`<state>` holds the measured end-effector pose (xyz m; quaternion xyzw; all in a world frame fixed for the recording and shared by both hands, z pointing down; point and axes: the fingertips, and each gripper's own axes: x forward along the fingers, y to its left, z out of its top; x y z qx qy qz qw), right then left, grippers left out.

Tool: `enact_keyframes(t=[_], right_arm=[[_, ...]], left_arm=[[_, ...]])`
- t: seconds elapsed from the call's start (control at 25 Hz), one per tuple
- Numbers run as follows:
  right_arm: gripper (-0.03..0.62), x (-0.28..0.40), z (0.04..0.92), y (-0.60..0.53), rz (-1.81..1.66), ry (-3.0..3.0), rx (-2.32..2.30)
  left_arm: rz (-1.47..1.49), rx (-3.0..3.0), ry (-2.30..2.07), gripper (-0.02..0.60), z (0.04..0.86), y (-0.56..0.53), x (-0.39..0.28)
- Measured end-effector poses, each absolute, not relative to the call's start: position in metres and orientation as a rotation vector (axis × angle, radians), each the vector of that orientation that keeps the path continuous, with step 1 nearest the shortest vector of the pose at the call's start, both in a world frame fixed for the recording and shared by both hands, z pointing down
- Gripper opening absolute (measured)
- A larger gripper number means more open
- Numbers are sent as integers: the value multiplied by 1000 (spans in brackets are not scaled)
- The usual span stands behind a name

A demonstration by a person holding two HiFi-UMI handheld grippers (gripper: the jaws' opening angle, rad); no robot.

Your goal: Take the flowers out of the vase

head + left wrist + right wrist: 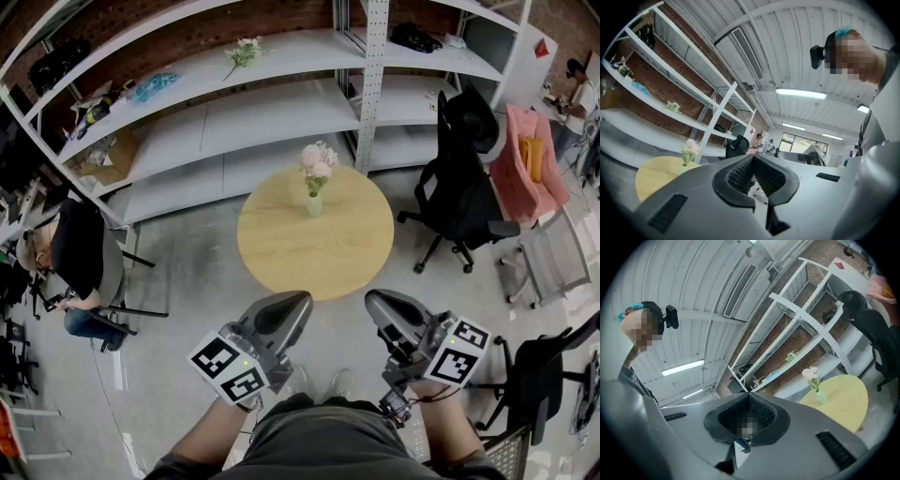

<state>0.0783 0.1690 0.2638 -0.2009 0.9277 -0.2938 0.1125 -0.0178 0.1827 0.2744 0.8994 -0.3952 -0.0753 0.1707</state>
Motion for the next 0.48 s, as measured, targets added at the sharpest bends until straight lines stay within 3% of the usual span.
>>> enact_keyframes(t=[0.48], right_arm=[[15, 87, 273, 164, -902, 2713, -562]], left_arm=[[-208, 2534, -1142, 8, 282, 178, -10]])
